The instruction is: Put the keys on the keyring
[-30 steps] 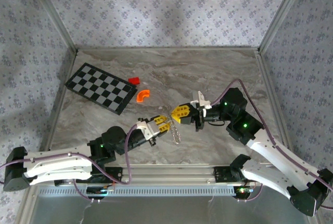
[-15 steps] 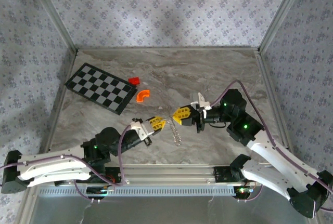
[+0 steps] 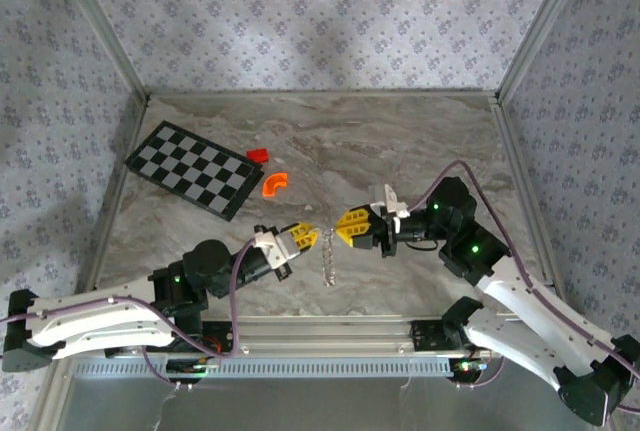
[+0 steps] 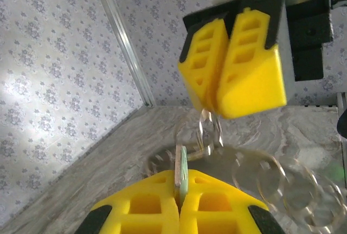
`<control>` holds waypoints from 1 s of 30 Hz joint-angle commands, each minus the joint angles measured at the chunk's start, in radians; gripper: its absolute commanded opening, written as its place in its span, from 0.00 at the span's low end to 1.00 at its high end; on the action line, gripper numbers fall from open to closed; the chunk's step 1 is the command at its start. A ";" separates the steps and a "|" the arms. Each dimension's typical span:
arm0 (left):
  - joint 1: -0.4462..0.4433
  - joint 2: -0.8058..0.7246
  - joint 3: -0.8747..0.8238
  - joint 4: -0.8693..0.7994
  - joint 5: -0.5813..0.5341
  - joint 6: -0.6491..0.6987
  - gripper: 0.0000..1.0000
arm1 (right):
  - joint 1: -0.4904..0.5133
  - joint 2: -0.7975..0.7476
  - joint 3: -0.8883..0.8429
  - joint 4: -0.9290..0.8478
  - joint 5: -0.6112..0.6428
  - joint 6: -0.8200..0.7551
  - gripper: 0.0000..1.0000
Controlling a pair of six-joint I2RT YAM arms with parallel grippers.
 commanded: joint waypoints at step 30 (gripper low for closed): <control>0.002 0.097 0.366 -0.494 0.233 0.148 0.00 | 0.099 -0.172 -0.082 -0.038 0.119 -0.038 0.35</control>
